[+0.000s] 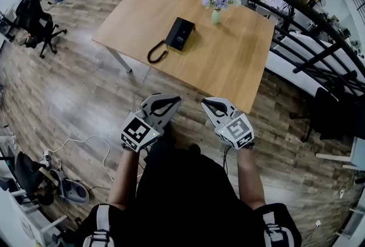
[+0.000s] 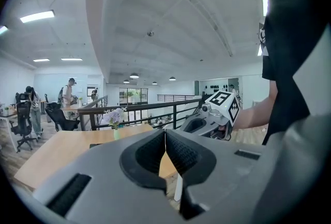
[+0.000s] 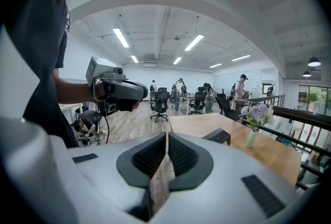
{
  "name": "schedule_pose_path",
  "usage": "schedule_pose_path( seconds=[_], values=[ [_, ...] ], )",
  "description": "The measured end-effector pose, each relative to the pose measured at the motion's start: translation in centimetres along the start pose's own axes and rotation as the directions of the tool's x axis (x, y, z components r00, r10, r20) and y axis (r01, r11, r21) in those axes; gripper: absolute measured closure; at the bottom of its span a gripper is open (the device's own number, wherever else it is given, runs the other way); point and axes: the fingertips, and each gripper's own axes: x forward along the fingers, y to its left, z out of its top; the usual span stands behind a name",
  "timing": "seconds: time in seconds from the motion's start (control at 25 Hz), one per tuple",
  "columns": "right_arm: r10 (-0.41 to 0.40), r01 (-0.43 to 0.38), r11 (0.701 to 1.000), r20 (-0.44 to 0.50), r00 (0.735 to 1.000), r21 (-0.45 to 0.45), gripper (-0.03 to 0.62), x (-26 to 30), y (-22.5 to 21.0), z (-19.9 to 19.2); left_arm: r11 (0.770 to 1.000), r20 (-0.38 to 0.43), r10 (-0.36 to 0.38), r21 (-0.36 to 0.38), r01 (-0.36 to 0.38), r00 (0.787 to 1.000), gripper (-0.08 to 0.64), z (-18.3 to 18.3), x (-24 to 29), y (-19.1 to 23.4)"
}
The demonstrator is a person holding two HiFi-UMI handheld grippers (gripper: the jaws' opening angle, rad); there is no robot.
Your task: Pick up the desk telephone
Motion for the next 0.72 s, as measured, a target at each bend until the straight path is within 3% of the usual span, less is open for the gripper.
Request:
schedule_pose_path(
  seconds=[0.4,0.72],
  values=[
    [-0.039,0.039,0.999,-0.029,0.999,0.021,0.56,4.4,-1.7,0.8,0.999,-0.001,-0.039,-0.02,0.039,0.999,0.537,-1.1,0.0,5.5],
    [-0.084,0.084,0.996,-0.112,0.99,-0.007,0.56,7.4,-2.2,1.1,0.996,0.018,-0.081,-0.028,0.082,0.997,0.537,-1.4,-0.3,9.6]
  ],
)
